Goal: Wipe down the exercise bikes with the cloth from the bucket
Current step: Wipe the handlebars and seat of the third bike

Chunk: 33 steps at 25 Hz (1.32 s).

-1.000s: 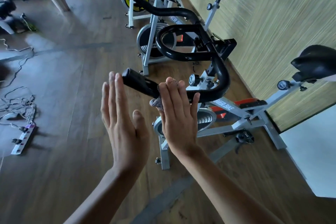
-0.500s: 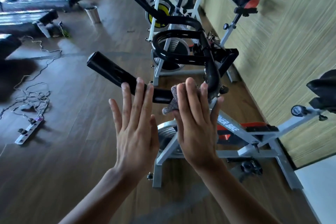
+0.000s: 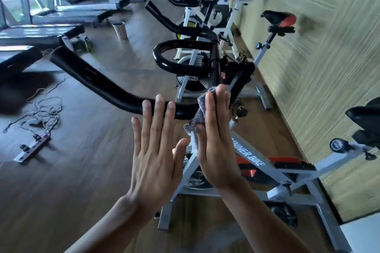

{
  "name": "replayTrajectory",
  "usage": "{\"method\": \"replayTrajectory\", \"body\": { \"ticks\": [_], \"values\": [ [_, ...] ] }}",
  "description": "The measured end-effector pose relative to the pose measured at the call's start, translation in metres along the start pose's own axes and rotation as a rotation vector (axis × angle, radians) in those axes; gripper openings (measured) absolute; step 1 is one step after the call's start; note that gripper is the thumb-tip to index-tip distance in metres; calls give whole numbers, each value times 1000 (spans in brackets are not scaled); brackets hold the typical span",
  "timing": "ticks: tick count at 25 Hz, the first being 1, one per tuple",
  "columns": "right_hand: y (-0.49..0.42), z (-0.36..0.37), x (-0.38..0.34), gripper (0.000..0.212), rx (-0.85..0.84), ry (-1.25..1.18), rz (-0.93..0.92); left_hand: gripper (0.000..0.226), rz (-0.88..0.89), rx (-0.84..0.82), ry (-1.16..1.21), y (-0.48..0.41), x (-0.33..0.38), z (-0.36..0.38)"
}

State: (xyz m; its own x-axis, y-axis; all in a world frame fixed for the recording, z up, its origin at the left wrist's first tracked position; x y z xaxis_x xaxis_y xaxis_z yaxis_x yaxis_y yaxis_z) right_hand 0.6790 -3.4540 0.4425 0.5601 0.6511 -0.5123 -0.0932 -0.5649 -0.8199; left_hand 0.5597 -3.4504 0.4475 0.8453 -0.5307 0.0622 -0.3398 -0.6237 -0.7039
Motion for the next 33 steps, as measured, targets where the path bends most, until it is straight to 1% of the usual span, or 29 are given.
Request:
{"method": "replayTrajectory", "body": {
  "ticks": [2,5,9,14,20,23,25,27,28,31,33],
  "values": [
    [-3,-6,11,54,-43,-114,16,66,-32,31,-46,-4,12,3],
    [-11,-16,27,52,-143,-198,-47,64,-116,61,-113,-11,31,6],
    [-25,-24,49,50,-245,-446,-80,63,-196,92,-196,-14,54,11],
    [-40,-23,72,50,-313,-565,-84,63,-264,145,-295,-16,58,15],
    [-63,-21,100,47,-360,-624,-33,65,-340,177,-392,-19,61,25],
    [-62,-21,99,47,-352,-639,29,70,-326,174,-421,-18,62,27],
    [-52,-22,90,48,-385,-629,22,74,-307,161,-439,-19,62,27],
    [-49,-23,84,48,-423,-624,13,75,-299,129,-446,-19,62,26],
    [-50,-24,83,48,-423,-619,37,74,-302,100,-439,-17,62,24],
    [-56,-35,78,51,-382,-589,190,66,-337,-18,-375,-13,58,9],
    [-62,-47,61,48,-382,-552,228,60,-409,-43,-310,-11,47,-16]
  ]
}}
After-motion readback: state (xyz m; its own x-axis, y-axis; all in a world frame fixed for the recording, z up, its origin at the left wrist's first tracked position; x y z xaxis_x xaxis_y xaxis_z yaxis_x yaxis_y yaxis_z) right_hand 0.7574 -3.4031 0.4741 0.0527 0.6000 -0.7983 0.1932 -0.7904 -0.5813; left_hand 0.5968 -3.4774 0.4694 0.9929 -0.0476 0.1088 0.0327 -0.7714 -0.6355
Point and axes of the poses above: each hand's wrist, its own y-axis away from the middle knuckle, its own z-axis out of the palm, x = y × z, the point moved 8 cm from there along -y, towards the middle knuckle, and after that the axes turned 13 degrees about -y, right-handed, at the moved point
